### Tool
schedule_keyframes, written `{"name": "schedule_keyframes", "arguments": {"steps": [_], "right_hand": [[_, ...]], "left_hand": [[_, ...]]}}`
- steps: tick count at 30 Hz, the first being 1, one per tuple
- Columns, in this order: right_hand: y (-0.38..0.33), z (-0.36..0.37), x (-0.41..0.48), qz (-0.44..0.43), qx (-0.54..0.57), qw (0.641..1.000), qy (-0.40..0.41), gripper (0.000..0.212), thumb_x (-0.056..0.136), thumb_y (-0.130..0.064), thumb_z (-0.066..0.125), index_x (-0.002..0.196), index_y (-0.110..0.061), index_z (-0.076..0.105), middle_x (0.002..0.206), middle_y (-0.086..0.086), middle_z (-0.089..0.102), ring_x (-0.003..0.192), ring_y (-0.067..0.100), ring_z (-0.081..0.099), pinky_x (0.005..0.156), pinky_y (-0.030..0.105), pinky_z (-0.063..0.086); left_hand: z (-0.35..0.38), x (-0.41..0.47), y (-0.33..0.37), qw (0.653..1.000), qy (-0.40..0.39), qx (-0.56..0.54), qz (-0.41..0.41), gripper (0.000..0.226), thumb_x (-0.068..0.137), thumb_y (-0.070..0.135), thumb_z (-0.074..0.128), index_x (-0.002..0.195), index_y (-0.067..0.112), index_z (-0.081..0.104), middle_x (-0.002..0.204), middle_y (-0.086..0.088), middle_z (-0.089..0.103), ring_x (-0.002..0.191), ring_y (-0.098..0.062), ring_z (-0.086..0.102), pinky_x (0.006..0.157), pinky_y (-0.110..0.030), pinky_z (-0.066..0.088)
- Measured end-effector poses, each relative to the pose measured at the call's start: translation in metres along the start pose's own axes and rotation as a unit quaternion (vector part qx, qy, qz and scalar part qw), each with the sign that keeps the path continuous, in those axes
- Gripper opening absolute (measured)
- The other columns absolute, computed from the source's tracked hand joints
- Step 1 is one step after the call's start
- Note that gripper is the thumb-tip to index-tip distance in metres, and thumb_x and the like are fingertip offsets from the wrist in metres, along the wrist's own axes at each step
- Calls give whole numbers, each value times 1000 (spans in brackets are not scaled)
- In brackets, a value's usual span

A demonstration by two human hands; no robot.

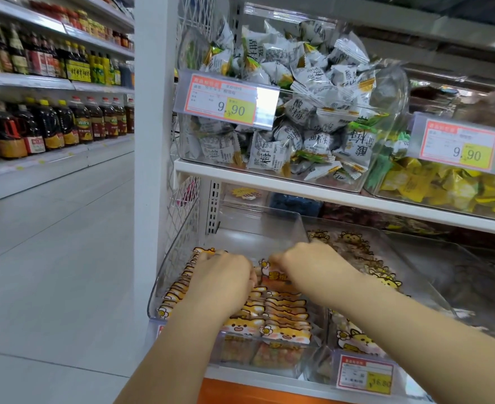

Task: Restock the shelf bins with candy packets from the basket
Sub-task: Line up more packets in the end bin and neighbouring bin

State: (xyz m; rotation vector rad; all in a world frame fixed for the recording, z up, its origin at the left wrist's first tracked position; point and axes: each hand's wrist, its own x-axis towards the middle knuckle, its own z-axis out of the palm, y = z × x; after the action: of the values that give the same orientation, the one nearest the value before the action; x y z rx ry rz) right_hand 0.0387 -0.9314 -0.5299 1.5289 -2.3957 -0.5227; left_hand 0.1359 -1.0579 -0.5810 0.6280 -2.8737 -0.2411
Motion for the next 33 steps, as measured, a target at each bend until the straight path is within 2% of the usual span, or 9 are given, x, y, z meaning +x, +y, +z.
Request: {"name": "schedule_keyframes", "arguments": {"steps": [6,10,14,18,23,25,28,31,33], "right_hand": [[1,25,7,-23,-3,997,-75,37,96,-2,47,124,-22,62,119,9,67,111,30,63,100,43,46],[5,24,8,-9,37,995,-97,28,103,-22,47,127,-21,61,122,9,67,115,31,60,103,41,44],[10,21,2,-9,-3,999,-34,32,96,-7,54,123,-22,63,118,8,68,114,29,59,103,36,42],[1,25,0,-25,-32,999,-31,30,93,-2,54,113,-19,68,112,6,70,109,28,61,106,36,36],[9,27,-5,-1,9,1000,-11,30,94,-7,56,116,-24,67,114,3,71,114,25,60,115,37,28],[12,26,-14,5,31,999,18,29,97,-14,56,120,-28,65,117,1,71,117,22,60,116,36,22],[15,19,-39,3,92,993,77,24,101,-24,50,119,-31,64,113,-4,72,111,15,63,116,33,17],[16,15,-77,-12,166,975,149,20,100,-32,49,111,-35,66,102,-11,73,98,12,66,112,33,28],[13,18,-105,-14,204,961,188,19,97,-34,51,104,-36,68,92,-17,73,84,10,65,100,31,38]], "left_hand": [[0,-2,-1,1000,-4,6,4,22,99,35,53,112,36,71,115,5,68,114,-21,52,103,-43,34],[1,-2,-1,1000,-1,-4,5,22,99,34,53,112,35,71,114,7,68,113,-20,53,103,-43,34],[2,0,-2,1000,4,0,5,19,98,33,56,109,35,72,111,8,69,111,-19,54,103,-43,34],[3,0,-2,1000,5,-2,4,19,98,33,56,107,35,72,109,9,69,110,-18,55,103,-42,34],[1,-1,-4,1000,9,0,8,21,99,37,53,111,36,70,112,7,68,110,-19,56,102,-42,36],[-1,-4,-1,1000,14,5,8,21,99,37,53,112,36,69,115,8,68,112,-20,55,102,-43,36],[-5,-16,7,999,41,18,17,22,99,37,52,115,36,67,120,11,64,114,-17,55,102,-41,36],[-14,-35,18,996,86,1,26,23,99,37,52,118,38,65,124,17,62,116,-11,54,103,-38,36],[-20,-51,32,992,115,-21,45,24,99,37,52,119,38,64,121,18,61,114,-10,56,100,-36,38]]}}
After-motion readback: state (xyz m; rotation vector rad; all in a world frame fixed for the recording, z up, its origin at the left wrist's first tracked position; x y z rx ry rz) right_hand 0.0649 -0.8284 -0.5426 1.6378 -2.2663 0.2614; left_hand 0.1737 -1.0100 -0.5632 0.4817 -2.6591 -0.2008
